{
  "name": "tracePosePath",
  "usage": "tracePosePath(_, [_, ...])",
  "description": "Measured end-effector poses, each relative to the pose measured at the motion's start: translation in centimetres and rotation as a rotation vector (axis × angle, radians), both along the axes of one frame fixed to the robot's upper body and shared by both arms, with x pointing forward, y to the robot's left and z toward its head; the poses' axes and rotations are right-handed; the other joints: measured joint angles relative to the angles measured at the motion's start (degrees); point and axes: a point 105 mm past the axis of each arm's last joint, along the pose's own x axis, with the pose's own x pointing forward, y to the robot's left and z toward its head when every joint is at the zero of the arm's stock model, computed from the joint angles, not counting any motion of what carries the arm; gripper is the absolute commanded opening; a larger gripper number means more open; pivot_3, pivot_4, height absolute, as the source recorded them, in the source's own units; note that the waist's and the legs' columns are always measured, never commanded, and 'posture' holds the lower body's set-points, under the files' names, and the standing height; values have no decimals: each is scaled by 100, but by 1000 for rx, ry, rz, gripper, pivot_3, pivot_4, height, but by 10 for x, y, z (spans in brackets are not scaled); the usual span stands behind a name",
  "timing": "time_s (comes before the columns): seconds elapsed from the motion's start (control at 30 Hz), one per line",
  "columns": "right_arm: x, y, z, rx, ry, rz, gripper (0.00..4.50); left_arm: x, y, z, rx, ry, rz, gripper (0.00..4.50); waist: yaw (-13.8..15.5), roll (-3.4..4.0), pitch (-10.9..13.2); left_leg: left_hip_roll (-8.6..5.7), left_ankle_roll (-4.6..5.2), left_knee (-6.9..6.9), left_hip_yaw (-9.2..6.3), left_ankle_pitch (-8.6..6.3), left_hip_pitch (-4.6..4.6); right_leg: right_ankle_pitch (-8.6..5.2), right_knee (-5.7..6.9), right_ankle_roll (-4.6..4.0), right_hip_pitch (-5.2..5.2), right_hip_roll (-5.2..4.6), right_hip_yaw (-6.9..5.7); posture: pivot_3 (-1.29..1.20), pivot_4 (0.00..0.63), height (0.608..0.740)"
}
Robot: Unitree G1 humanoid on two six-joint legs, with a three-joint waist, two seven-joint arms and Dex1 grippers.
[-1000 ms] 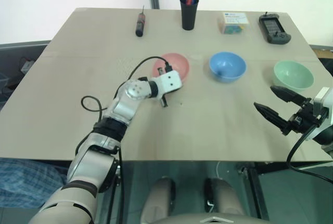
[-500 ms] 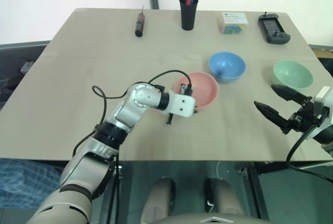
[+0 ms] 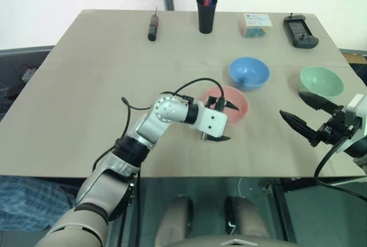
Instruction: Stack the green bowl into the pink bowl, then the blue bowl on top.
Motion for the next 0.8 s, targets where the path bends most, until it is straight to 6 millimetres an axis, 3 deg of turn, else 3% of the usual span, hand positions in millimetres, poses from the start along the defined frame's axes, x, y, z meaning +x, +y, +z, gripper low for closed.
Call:
tracePosePath(0.2, [14,5,3,-24,6,23,3684,1,13,10,-165,92,77,4481,-4,1,0,1,0,3,2,0,1,0,1,0,0,-1,3,0,150,740])
tracePosePath(0.33, [28,6,5,-72,7,24,3684,16,25,25,-371,153,237,4481,-1,1,0,1,0,10,-2,0,-1,0,4,0,0,0,1,0,150,740])
tracePosePath(0.5, [54,-6,-10,-176,70,-44,3684,38,72,52,-662,239,513,4481,-15,1,0,1,0,12,0,0,-1,1,7,1,-1,-1,1,0,150,740])
tracePosePath(0.63, [80,-25,-18,-277,116,-138,3684,15,107,62,-802,340,536,4481,-102,3,1,5,0,11,8,0,-1,1,7,0,-5,-2,10,0,150,740])
tracePosePath(0.8, [105,-48,-23,-392,156,-221,3684,-4,132,85,-886,346,520,4481,-68,3,1,1,0,13,5,0,1,1,8,0,-1,-2,5,0,150,740])
